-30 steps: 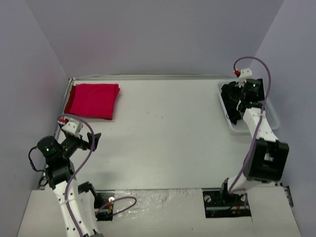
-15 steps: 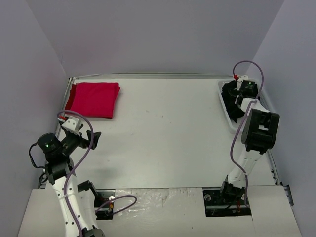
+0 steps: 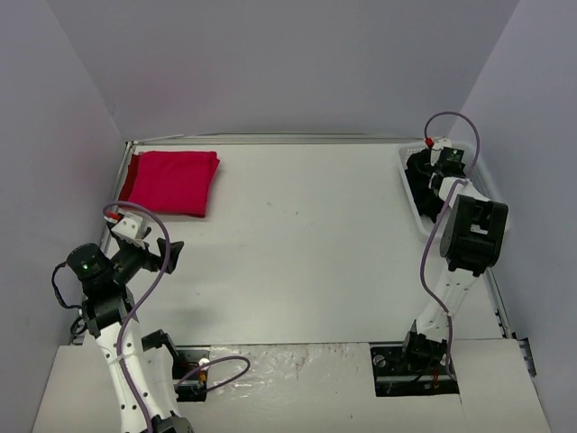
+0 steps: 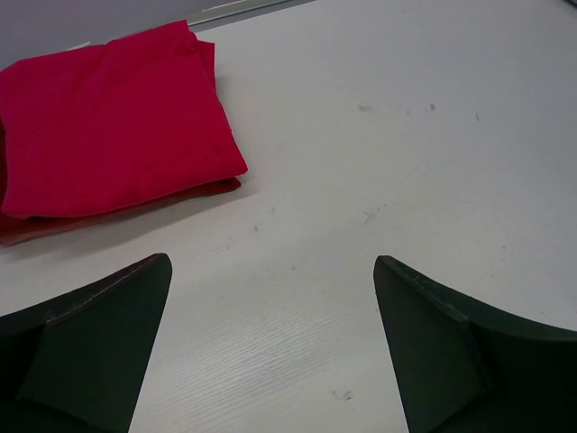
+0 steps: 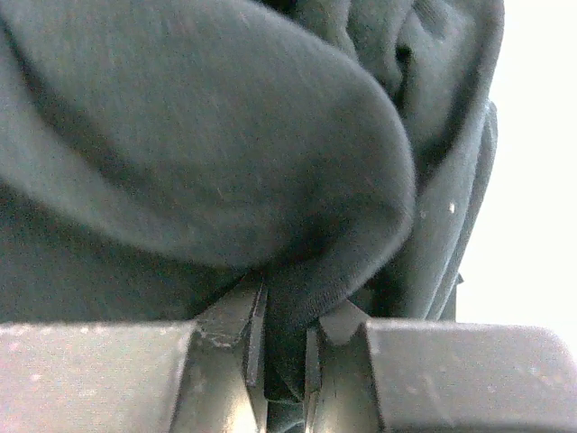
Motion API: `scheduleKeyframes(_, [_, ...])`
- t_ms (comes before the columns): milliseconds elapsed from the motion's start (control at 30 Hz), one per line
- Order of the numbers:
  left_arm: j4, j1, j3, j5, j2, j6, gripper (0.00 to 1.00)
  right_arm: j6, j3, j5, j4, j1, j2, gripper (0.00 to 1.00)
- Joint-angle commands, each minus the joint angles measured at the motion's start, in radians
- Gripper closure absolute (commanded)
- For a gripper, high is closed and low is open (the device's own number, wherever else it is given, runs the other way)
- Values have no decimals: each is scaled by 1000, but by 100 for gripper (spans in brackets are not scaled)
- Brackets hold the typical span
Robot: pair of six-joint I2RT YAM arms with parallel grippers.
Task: Fold and stack the t-shirts
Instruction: Grab crumpled tshirt from bin with the right arm
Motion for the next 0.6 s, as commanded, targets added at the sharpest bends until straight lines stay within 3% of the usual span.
scheduleKeyframes(0, [13,9,23,37,-8,10,6,16,-27,-11,-37,-8,-125,100])
scheduleKeyframes(567, [21,10,19,93,-49,-10,6,32,-118,-131,-186,-8,-525,100])
